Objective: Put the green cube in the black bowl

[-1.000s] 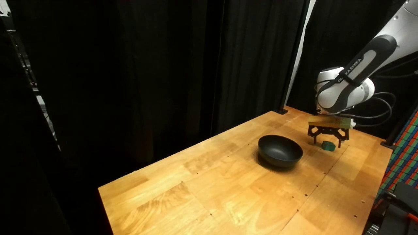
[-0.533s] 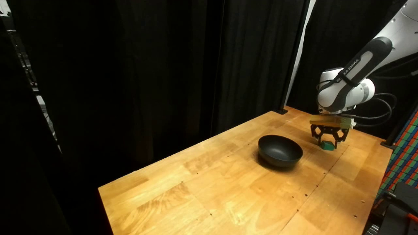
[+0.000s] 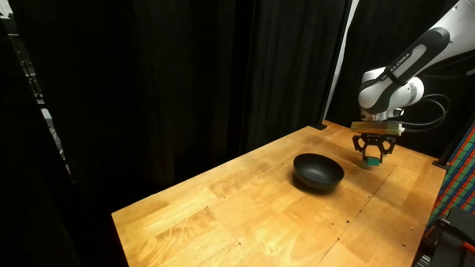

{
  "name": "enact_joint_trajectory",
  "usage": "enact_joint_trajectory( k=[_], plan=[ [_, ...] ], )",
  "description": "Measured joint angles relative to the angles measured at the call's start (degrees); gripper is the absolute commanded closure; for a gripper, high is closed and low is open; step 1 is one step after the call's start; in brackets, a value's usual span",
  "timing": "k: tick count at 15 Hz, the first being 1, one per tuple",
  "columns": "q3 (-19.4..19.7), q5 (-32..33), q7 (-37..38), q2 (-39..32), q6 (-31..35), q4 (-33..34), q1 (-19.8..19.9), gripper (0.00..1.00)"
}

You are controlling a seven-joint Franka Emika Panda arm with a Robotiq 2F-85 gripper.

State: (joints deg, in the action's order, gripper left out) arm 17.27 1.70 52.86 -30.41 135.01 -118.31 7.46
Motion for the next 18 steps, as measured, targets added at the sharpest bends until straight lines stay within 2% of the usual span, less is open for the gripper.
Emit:
enact_joint_trajectory(
  k=[5,10,11,12,15,18],
  plan=[
    [-3.0,-5.3,0.0,9.3,-6.4,0.1,-1.3,0.69],
    [-8.7,-16.1,0.2,15.2,-13.6,0.0,-2.3,0.69],
    [-9.6,-18.1,0.3,15.7,-13.9,-0.2,-2.6,0.19],
    [-10.4,-19.7,0.3,16.0,-14.0,-0.3,-3.0,0.18],
    [-11.9,-22.3,0.5,16.1,-14.2,-0.7,-3.9,0.0],
    [-11.5,-22.1,1.4,16.6,-14.6,-0.3,-4.0,0.0]
  ],
)
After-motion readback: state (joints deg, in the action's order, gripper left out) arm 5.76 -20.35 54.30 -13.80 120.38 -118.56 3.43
